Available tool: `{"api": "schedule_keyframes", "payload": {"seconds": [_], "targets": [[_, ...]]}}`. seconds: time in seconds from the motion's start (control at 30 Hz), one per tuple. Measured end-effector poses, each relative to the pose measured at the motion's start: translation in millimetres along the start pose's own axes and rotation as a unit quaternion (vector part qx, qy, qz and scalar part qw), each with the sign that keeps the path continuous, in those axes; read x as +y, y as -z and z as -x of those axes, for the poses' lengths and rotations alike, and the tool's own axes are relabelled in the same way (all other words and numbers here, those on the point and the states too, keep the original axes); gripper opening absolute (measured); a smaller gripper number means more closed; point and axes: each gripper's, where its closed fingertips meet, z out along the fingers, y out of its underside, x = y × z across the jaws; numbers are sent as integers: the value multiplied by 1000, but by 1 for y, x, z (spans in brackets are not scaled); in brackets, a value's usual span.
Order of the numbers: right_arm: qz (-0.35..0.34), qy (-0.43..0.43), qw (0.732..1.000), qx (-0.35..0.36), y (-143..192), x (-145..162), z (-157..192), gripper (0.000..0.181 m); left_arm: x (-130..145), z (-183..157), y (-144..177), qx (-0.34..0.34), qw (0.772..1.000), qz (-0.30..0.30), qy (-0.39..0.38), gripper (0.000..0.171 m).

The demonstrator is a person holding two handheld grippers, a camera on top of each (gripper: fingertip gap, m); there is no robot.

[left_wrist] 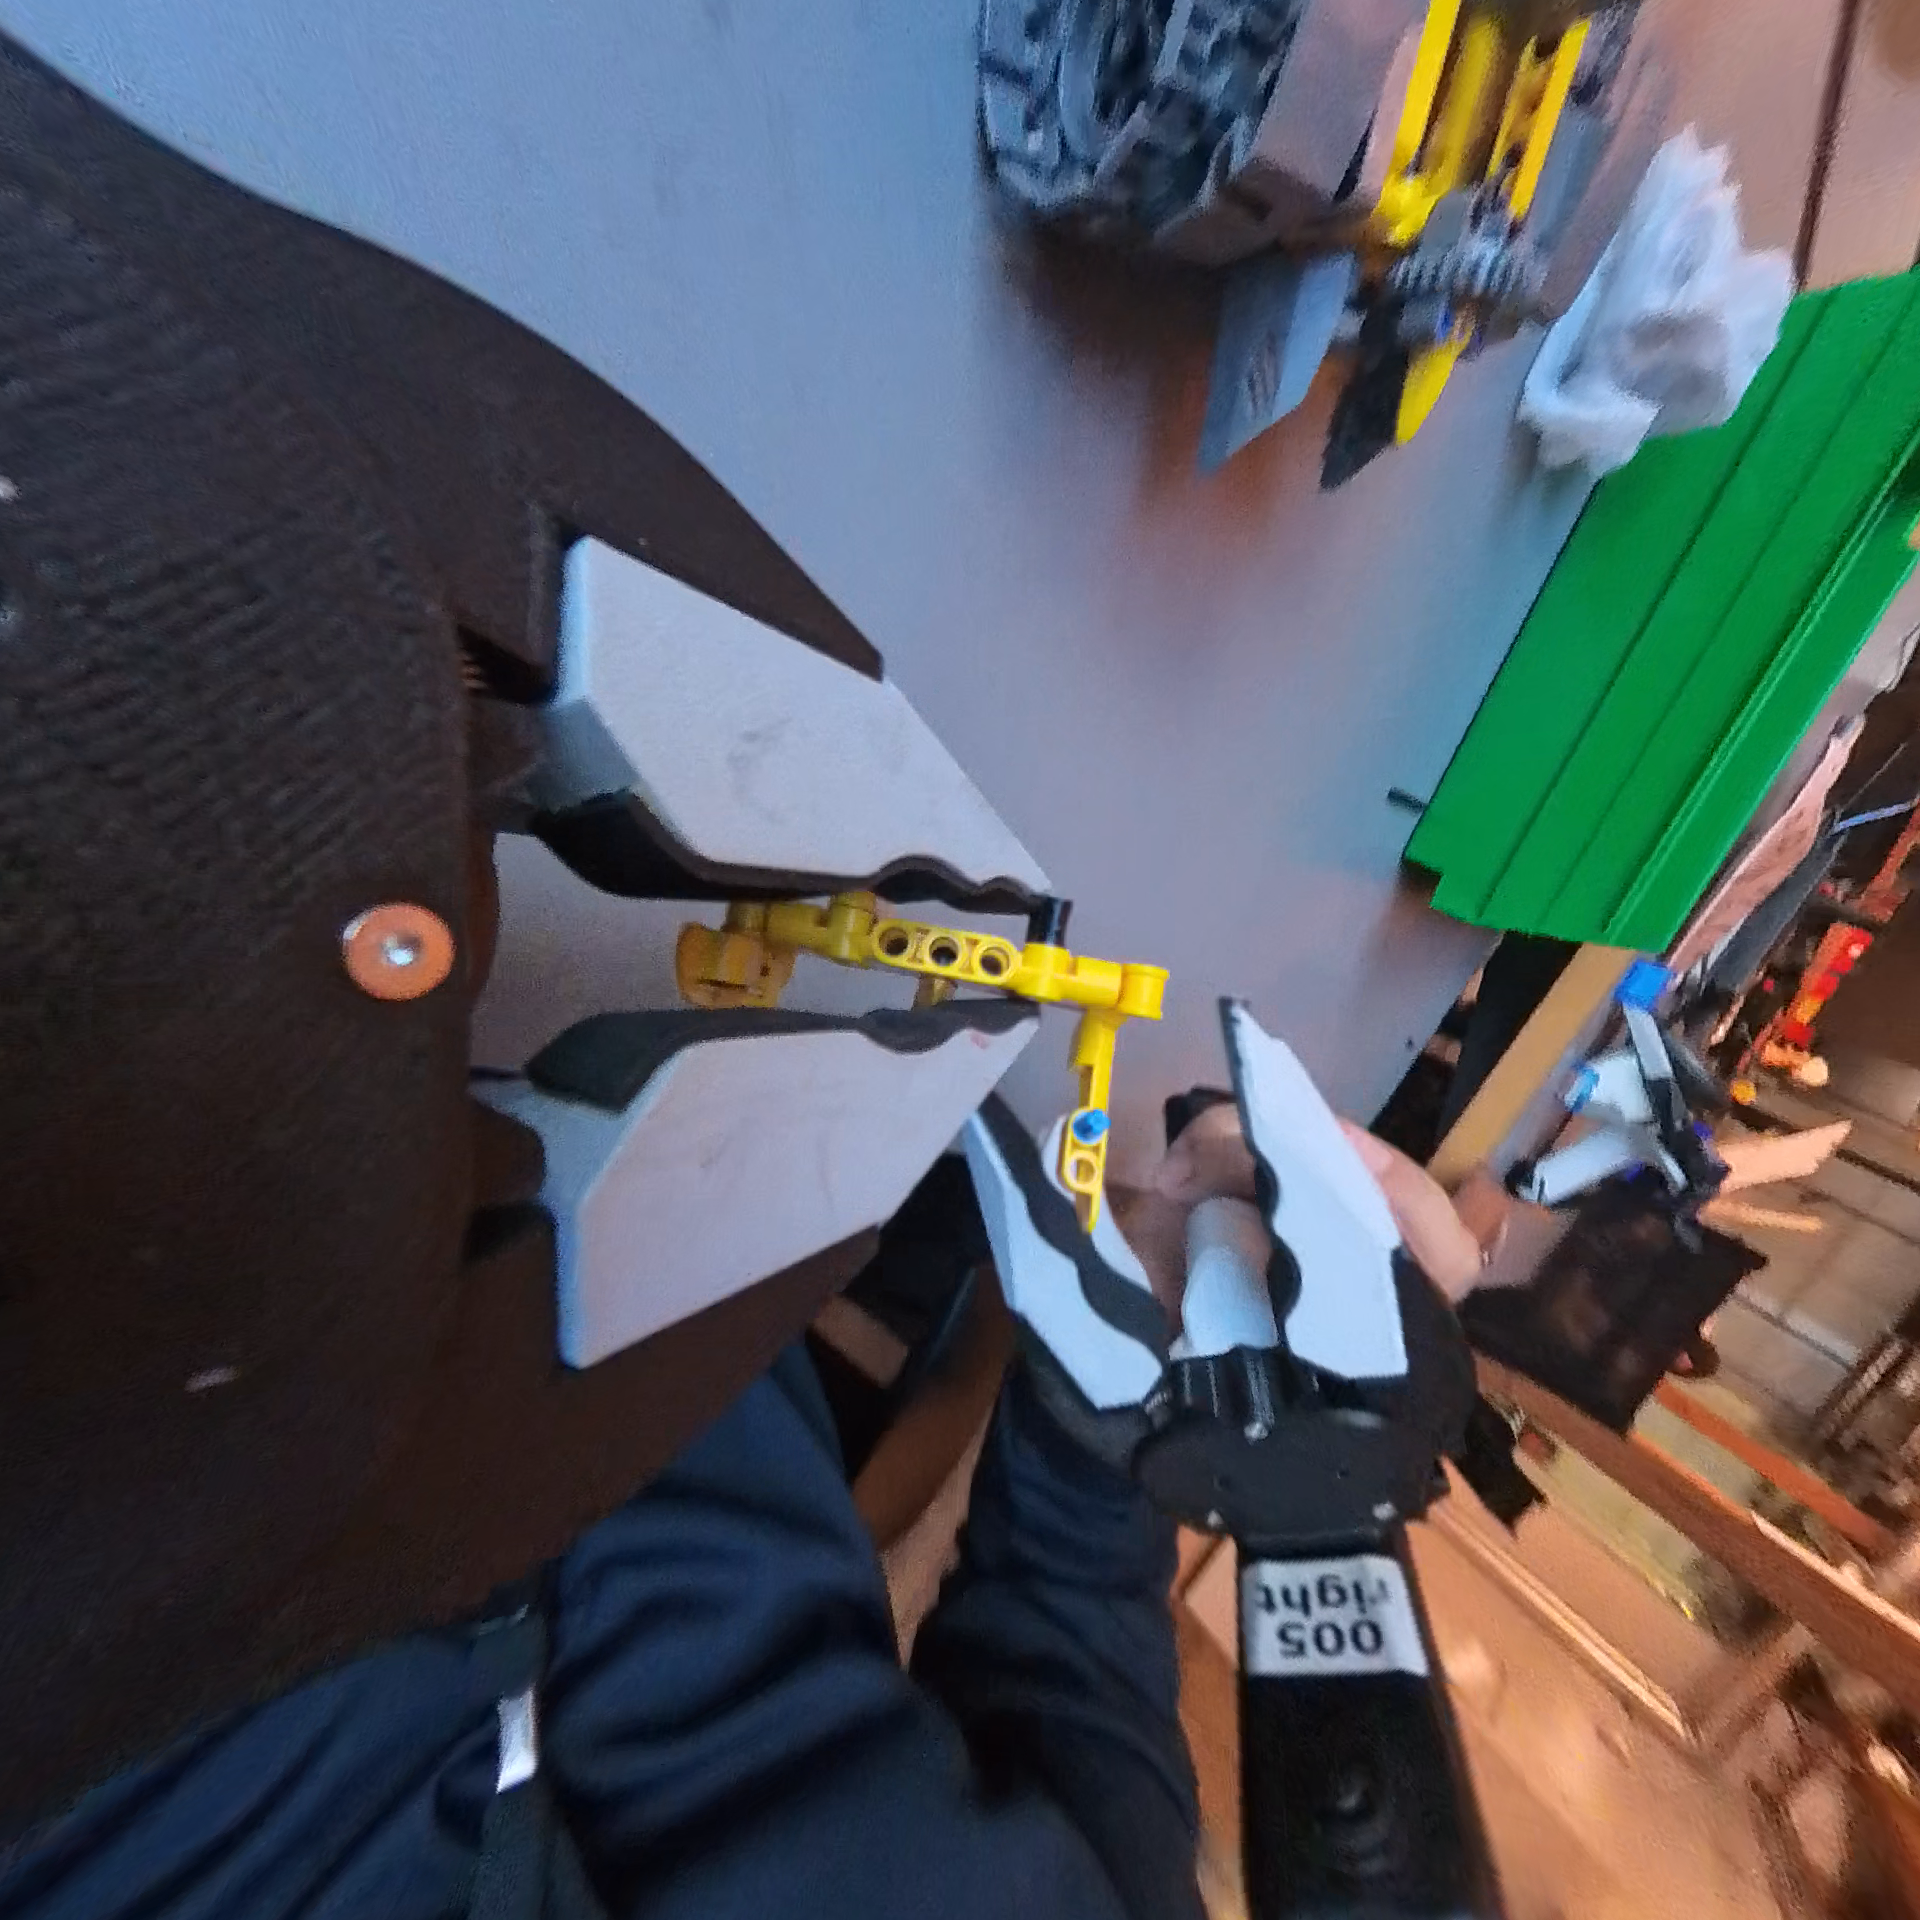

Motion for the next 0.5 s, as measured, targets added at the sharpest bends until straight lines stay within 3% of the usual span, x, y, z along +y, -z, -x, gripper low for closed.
{"api": "schedule_keyframes", "payload": {"seconds": [0.07, 0.13, 0.23, 0.3, 0.37, 0.43, 0.5], "targets": [[-9, 39, 999, 9, 0, -11, -2, 47, 0, -7, -2, 25, 1000, -7, 18, 13], [-13, 81, 996, 16, 0, -15, -2, 14, 0, -12, -4, 43, 999, -10, 29, 14], [-6, 86, 996, 36, -2, -16, -6, 8, -8, -8, -1, 22, 999, -34, 15, 13], [41, 61, 997, 11, -12, -1, 0, 8, -16, 13, 5, -93, 993, -50, -60, 13], [68, 52, 996, -8, -20, 12, 9, 9, -22, 20, 11, -184, 966, -31, -177, 11], [75, -1, 997, -22, -22, 18, 4, 8, -13, 12, 1, -210, 939, 14, -273, 6], [79, -124, 986, -79, -24, 27, 3, 8, -7, 16, -4, -239, 915, 33, -323, 7]]}}
